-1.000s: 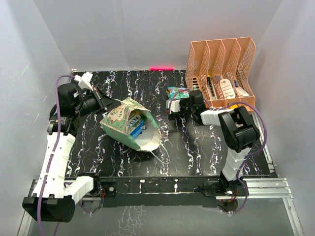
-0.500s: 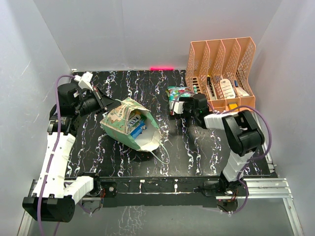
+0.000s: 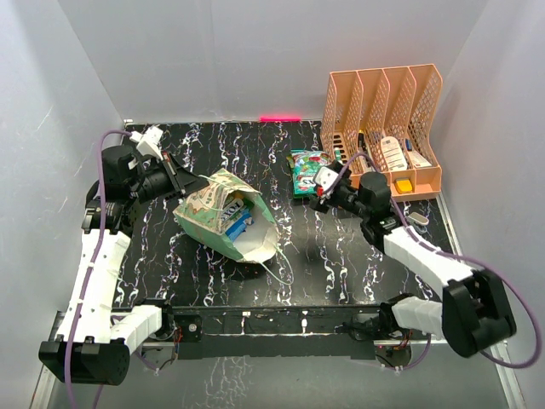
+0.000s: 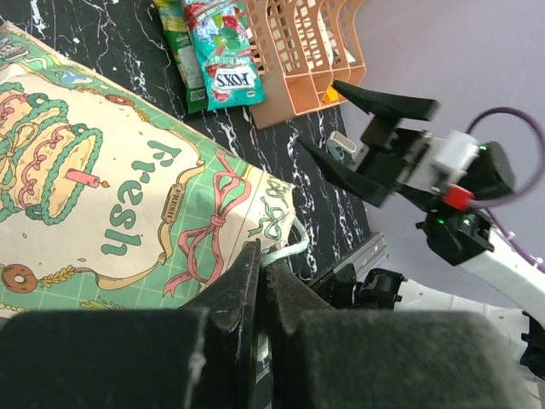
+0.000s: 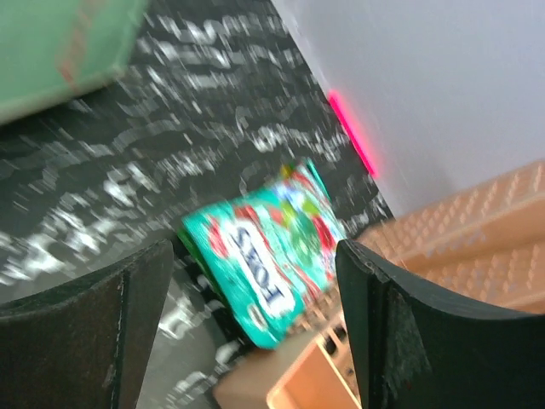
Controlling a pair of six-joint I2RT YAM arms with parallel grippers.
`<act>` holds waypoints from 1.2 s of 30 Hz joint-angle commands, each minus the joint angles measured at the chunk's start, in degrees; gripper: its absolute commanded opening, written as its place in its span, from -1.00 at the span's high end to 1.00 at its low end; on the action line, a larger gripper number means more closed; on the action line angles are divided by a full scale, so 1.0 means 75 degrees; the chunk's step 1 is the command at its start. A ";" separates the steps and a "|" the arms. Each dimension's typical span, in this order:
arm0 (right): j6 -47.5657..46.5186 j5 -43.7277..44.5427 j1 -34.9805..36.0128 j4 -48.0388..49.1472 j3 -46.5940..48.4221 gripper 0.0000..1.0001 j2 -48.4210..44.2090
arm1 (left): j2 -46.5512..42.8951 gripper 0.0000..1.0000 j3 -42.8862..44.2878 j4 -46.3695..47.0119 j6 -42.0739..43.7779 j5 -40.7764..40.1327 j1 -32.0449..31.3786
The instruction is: Take the snacks out of the paper bag
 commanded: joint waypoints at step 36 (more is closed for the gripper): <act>0.2341 0.2182 0.6550 0.5114 0.0774 0.51 0.3073 | -0.1748 1.00 -0.1870 0.1023 0.1189 0.0628 -0.0135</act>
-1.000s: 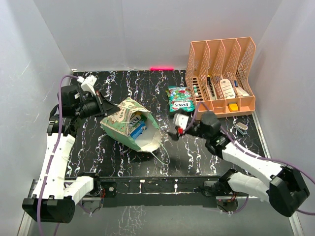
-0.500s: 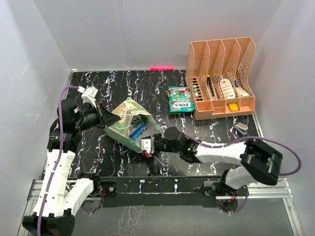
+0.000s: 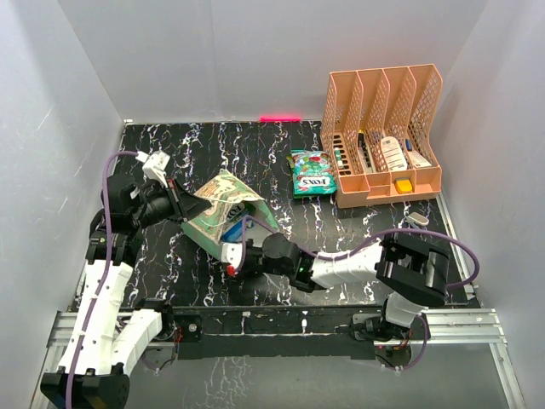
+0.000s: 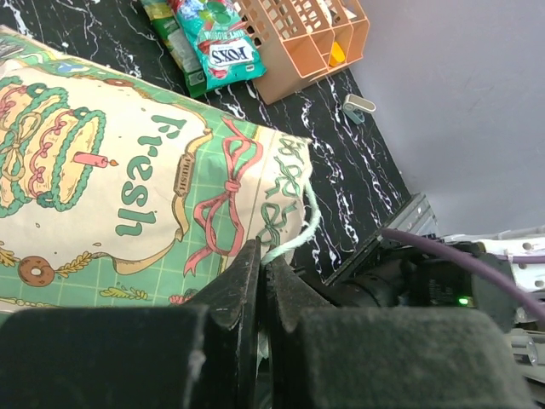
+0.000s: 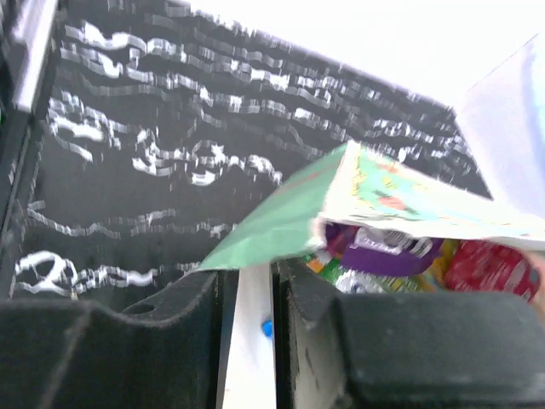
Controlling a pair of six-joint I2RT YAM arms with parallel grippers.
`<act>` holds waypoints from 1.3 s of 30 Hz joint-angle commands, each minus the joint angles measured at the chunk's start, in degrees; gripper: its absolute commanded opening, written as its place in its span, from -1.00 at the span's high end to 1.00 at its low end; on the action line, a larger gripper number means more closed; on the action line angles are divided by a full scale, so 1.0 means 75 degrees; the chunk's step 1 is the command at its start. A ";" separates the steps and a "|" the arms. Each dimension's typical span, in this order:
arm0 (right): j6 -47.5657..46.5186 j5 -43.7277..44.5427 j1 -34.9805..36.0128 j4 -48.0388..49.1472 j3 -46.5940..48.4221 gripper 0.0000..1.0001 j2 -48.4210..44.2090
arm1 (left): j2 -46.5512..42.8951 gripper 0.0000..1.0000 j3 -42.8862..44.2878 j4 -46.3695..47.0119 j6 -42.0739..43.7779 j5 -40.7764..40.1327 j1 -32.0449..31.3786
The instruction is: Take the snacks out of the paper bag
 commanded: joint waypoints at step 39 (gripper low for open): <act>-0.2832 -0.2026 -0.1275 0.3576 0.1641 -0.56 0.2772 | -0.0155 1.00 -0.0068 0.0151 -0.0040 0.0228 -0.0025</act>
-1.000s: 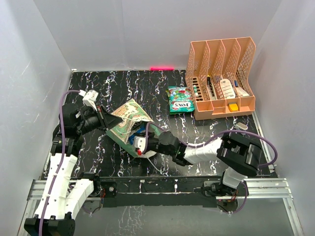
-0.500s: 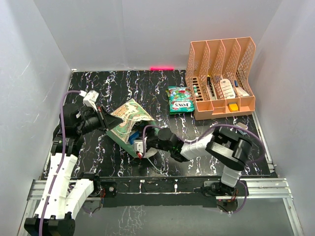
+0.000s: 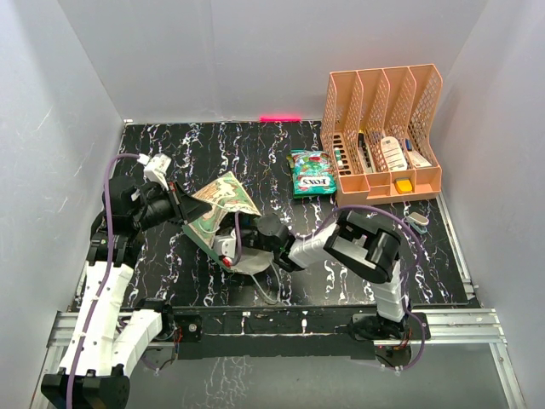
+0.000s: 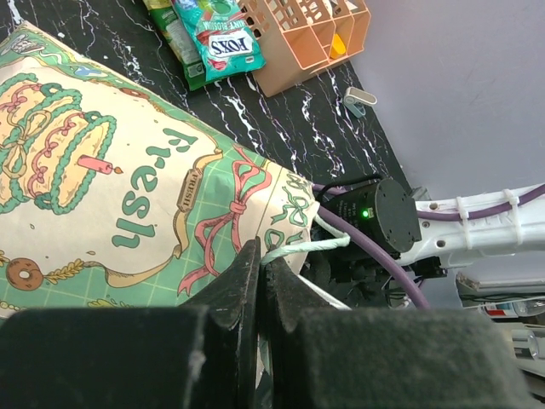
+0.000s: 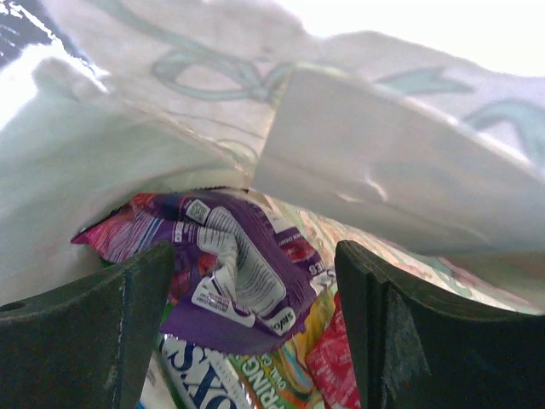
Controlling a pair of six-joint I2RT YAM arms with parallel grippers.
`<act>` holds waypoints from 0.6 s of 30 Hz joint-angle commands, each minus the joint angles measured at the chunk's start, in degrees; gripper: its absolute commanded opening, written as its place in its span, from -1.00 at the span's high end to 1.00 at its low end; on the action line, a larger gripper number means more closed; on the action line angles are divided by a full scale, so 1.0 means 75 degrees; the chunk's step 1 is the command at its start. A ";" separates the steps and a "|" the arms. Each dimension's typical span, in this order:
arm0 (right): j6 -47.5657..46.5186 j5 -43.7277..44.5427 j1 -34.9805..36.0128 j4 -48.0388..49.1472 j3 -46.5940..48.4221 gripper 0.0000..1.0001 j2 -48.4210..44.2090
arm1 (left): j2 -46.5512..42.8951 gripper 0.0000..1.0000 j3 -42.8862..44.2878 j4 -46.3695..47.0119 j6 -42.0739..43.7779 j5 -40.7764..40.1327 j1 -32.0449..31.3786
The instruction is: Take the snacks out of the paper bag
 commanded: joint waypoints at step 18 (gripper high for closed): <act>0.0456 0.1098 -0.0212 -0.0045 0.0396 0.61 0.0130 | -0.0034 1.00 0.0256 -0.0131 0.0029 -0.0357 -0.0013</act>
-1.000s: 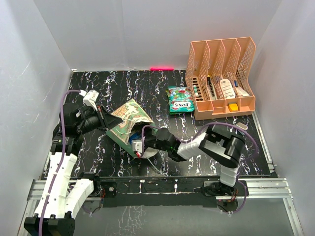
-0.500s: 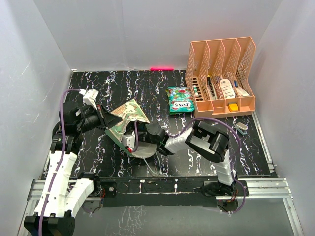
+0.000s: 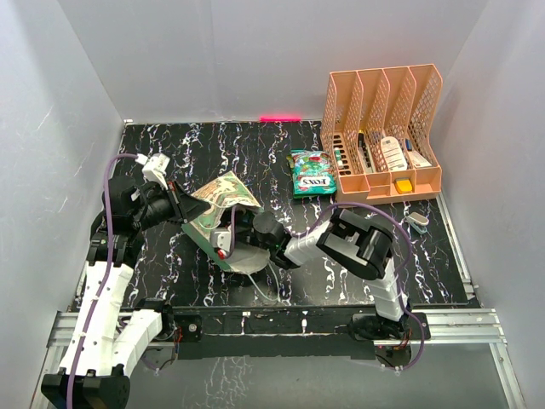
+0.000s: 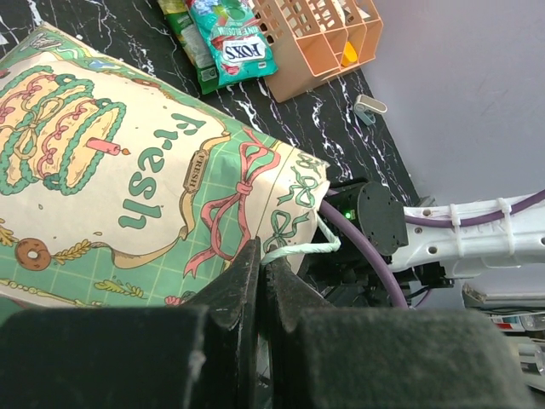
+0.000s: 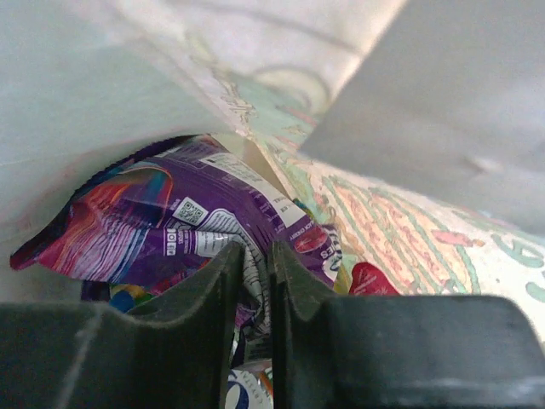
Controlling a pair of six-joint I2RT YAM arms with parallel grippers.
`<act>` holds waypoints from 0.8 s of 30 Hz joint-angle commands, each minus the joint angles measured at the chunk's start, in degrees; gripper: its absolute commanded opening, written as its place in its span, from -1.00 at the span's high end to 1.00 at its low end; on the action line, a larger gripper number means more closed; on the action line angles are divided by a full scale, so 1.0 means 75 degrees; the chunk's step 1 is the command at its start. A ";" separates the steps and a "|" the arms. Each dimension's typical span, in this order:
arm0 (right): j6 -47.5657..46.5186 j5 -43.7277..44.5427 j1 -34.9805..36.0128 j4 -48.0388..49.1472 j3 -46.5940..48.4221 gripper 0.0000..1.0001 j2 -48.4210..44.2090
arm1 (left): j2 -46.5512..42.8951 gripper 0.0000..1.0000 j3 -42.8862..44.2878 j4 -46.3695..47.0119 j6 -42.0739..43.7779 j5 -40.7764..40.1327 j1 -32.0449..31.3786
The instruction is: Take the snacks out of the paper bag
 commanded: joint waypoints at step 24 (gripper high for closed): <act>0.1062 0.0297 0.0010 -0.0574 -0.2824 0.85 -0.2670 | 0.0123 1.00 0.0573 -0.0388 -0.0098 -0.1117 -0.0013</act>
